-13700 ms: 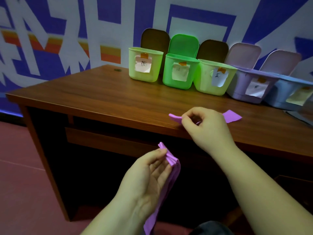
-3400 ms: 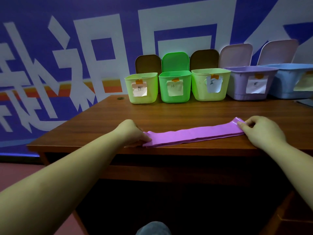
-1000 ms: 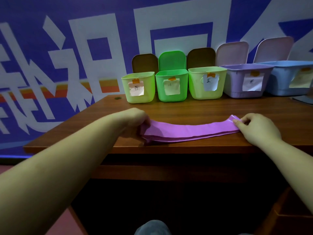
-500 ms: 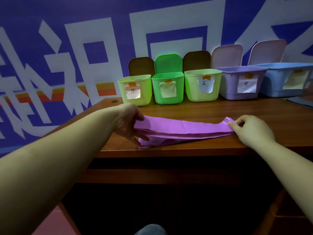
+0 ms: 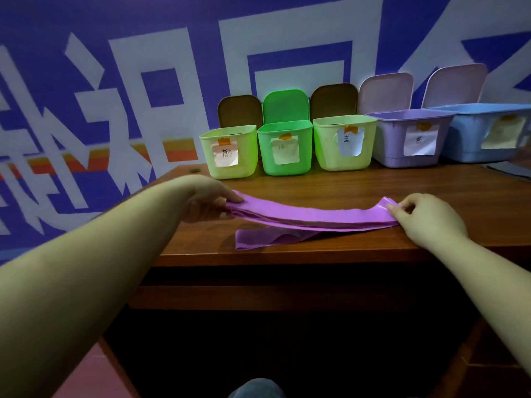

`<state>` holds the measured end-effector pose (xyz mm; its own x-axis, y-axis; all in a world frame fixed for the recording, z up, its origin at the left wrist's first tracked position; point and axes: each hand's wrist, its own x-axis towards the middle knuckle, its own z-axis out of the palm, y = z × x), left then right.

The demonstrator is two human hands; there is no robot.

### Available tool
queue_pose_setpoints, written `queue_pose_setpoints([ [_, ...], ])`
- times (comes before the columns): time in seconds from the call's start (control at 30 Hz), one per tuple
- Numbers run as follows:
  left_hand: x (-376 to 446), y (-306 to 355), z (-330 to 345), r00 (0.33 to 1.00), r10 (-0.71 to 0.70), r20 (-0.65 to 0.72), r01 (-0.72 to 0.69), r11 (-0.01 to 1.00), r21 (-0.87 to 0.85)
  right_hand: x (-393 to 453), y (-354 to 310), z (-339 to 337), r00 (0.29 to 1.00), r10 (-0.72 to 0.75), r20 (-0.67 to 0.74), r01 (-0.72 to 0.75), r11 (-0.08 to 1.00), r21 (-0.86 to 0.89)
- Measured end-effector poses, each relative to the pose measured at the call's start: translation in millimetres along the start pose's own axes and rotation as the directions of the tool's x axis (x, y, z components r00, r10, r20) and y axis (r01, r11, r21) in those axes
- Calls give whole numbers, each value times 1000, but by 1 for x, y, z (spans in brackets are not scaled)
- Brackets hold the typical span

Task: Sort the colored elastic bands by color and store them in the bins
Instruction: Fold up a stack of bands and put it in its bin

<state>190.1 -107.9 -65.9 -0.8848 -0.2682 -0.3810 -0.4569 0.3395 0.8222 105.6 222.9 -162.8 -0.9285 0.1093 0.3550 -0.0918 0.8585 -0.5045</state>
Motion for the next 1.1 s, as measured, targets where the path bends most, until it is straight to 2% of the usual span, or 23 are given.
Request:
queue_pose_setpoints([
  [0.17,8,-23,10,997,-33,-75,32,999,-14,2,-2,0,1000,10,3,-10,1000,-6],
  [0.33,17,-38,18,989,-5,-148,14,998,60,2,-2,1,1000,7,-13,-7,1000,-19],
  [0.4,13,-35,24,976,70,-206,-32,983,183,2,-2,1,1000,7,-8,-8,1000,-23],
  [0.5,0,-29,34,971,117,-207,1,869,496,2,-1,1,1000,6,0,-6,1000,-27],
  [0.63,-7,-25,34,987,43,-158,58,810,583,3,-2,0,999,24,31,-24,1000,-6],
  [0.73,-6,-29,32,986,67,-151,29,830,557,4,-2,-2,997,32,70,-38,996,86],
  [0.8,-2,-35,28,977,119,-178,-26,891,454,5,-2,-2,997,18,76,-35,970,239],
  [0.87,3,-40,21,968,200,-150,-162,959,233,3,-1,-7,998,17,60,-40,917,396],
  [0.97,-1,-47,7,909,398,-122,-406,912,-50,-2,3,-17,1000,20,4,-19,812,583],
  [1.03,-6,-51,-1,833,528,-166,-536,844,-4,-7,4,-28,998,-26,59,-19,752,659],
  [1.1,-9,-54,-7,766,609,-208,-576,793,198,-13,4,-34,979,-119,167,-20,755,656],
])
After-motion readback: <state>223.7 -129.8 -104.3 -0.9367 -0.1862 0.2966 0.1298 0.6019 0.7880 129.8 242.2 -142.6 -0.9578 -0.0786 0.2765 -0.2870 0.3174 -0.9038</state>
